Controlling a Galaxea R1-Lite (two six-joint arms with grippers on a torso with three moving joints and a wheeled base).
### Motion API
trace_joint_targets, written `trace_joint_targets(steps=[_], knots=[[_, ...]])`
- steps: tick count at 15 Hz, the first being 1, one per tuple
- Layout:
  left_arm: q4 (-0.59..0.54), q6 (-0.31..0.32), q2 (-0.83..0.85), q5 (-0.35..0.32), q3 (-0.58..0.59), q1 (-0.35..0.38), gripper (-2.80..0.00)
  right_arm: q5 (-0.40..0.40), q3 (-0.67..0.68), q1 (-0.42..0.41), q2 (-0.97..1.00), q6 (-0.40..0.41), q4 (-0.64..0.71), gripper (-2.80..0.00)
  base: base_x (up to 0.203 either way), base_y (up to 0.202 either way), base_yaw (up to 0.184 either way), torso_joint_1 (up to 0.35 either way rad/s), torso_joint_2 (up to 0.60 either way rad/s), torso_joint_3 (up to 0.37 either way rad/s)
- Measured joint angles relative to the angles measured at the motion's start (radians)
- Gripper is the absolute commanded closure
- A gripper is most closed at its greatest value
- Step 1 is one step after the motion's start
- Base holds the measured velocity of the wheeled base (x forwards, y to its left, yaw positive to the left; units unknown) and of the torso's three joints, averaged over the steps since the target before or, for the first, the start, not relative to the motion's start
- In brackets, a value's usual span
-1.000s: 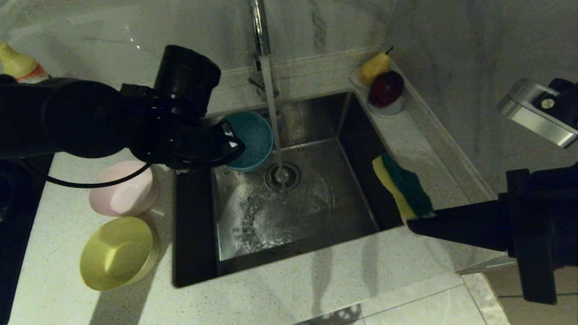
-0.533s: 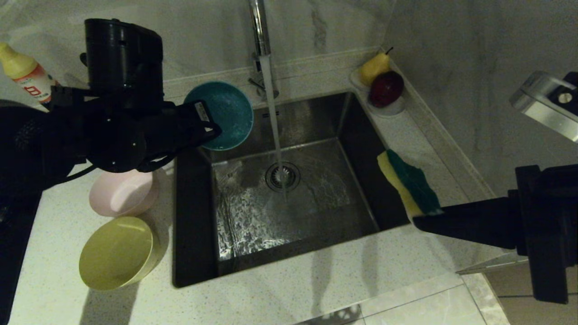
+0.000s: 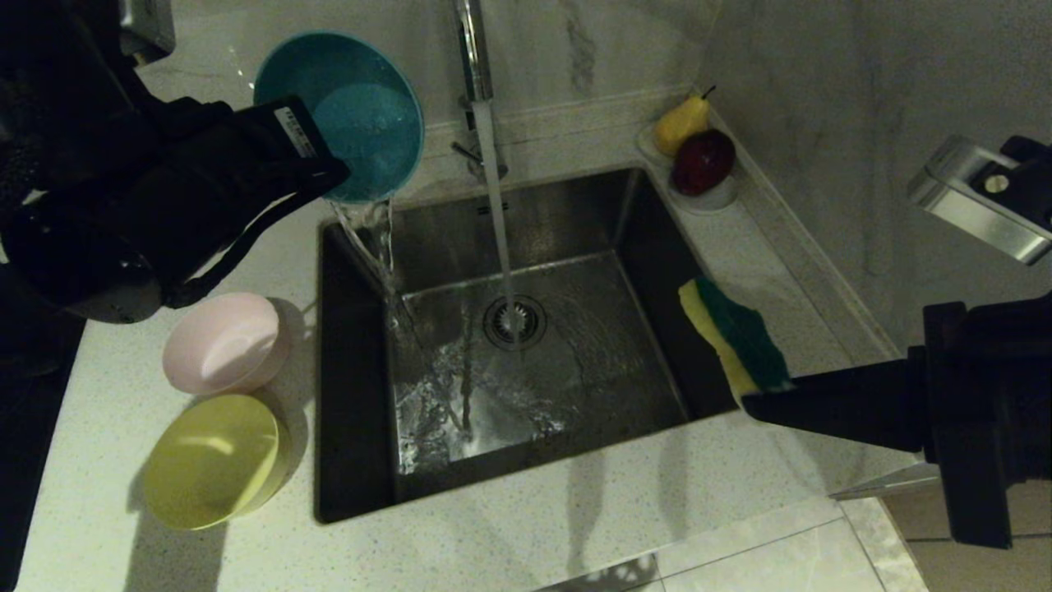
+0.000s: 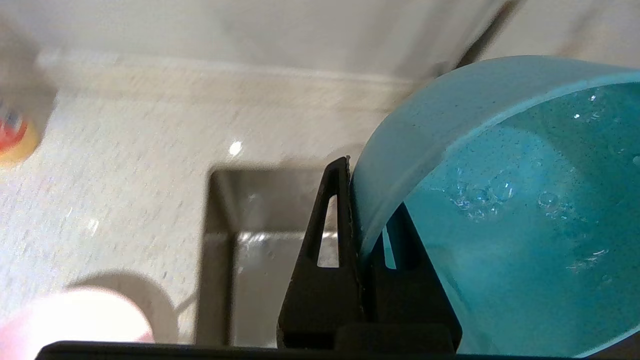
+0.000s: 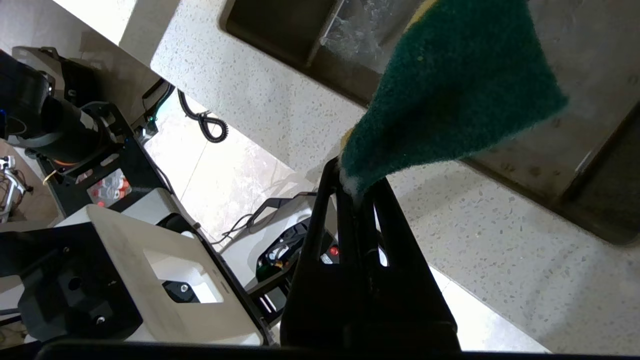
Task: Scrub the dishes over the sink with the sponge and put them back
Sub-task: Wash the bowl
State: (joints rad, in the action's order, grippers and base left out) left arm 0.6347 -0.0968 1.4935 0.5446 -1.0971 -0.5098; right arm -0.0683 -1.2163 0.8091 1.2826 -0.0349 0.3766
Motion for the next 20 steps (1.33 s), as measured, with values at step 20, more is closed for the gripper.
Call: trace_joint_targets(steps=[20], knots=[[0.289,0.123,-0.2,-0.332,0.242,-0.001,0.0,-0.031,0.01,0.009,-0.001,-0.004,-0.004,0.0,0.0,0.0,0.0,0.0,0.0,0.0]])
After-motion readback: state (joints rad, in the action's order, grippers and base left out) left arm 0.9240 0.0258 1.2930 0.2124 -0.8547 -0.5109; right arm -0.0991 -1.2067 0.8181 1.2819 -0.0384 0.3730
